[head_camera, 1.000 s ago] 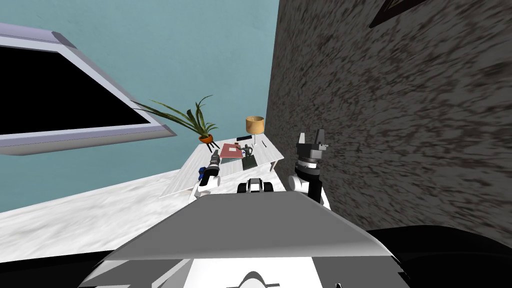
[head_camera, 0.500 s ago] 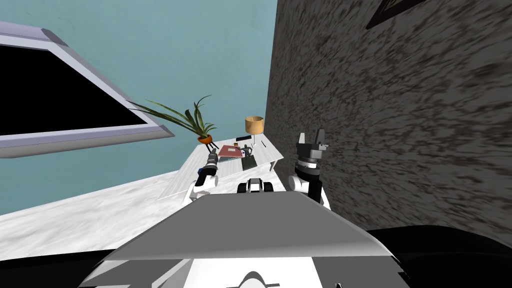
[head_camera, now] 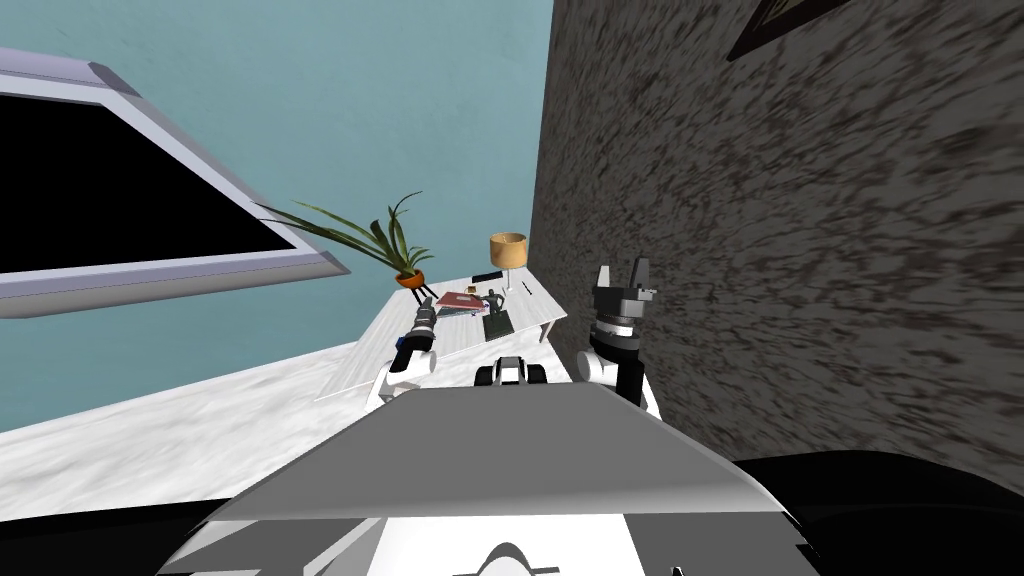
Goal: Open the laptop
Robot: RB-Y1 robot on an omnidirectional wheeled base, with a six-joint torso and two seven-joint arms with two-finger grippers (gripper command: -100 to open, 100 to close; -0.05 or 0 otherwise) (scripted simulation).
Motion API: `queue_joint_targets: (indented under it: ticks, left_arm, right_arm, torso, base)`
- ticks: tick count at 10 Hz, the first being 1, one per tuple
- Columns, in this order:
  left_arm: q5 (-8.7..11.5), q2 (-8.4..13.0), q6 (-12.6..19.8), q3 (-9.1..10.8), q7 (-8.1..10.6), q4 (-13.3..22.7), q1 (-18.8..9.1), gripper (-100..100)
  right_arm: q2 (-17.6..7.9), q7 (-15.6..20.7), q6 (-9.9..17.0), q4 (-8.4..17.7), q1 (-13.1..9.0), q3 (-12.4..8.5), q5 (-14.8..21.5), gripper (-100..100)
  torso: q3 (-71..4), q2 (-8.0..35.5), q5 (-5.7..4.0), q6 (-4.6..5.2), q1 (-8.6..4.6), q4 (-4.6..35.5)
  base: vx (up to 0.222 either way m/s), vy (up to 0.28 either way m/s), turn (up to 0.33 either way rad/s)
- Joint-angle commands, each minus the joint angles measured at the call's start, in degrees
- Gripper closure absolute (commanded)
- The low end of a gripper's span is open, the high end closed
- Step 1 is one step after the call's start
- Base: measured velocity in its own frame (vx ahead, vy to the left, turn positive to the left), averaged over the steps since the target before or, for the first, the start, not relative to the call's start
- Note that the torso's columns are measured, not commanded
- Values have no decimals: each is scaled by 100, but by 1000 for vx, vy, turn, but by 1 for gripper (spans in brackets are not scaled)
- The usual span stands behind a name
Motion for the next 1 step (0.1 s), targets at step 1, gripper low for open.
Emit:
queue_joint_targets:
  ticks: [1]
  left_arm:
    - [0, 1, -4, 0, 0, -4, -4, 0]
  right_arm:
    - [0, 0, 0, 0, 0, 0, 0, 0]
  torso:
    - [0, 0, 1, -1, 2, 0]
  base:
    - [0, 0, 0]
